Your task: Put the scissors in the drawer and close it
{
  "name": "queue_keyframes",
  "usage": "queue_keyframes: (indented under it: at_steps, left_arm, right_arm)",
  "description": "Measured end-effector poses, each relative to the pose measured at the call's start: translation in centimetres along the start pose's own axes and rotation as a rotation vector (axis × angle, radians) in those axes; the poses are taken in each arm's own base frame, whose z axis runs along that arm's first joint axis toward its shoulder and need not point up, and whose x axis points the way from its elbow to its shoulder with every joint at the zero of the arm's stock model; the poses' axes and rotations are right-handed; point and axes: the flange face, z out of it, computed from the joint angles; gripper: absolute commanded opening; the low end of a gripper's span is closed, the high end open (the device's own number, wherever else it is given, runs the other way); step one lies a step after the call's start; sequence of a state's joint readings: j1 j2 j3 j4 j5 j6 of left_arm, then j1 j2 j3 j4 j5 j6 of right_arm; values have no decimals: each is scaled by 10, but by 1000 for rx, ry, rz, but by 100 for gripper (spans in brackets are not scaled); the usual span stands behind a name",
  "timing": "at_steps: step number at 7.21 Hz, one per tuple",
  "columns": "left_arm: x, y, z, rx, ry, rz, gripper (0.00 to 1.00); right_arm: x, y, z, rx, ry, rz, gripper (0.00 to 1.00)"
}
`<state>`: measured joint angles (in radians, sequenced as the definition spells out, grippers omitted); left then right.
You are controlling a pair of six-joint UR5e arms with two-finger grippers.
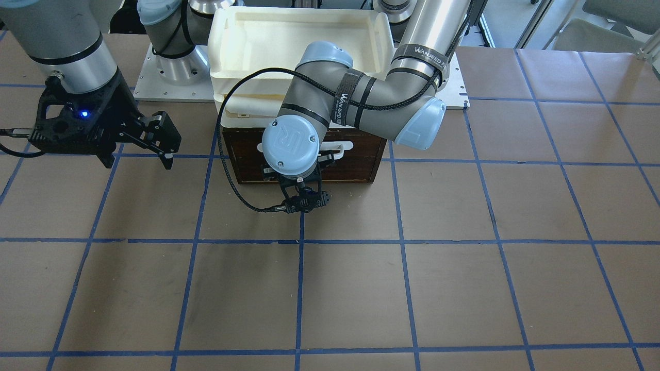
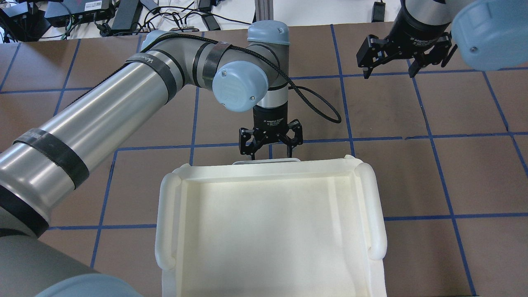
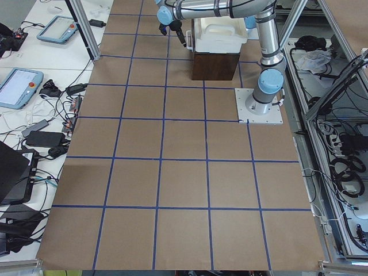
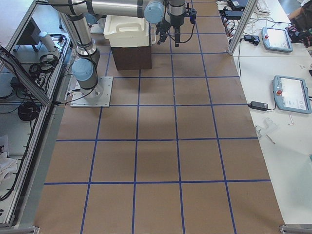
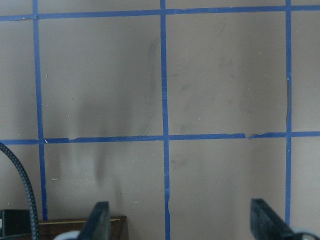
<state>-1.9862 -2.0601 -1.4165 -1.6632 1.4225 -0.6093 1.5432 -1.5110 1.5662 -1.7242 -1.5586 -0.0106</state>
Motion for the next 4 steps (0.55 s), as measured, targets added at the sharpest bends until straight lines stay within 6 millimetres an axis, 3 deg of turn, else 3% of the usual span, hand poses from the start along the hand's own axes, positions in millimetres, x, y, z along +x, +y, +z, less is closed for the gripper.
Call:
queue_keyframes:
  at_steps: [2,4]
  left_arm:
    - [1,10,-3,4,-7,10,100]
    - [1,5,-3,15,-2,16,100]
  right_arm:
    - [0,0,0,0,0,0,100]
    - [0,0,0,0,0,0,100]
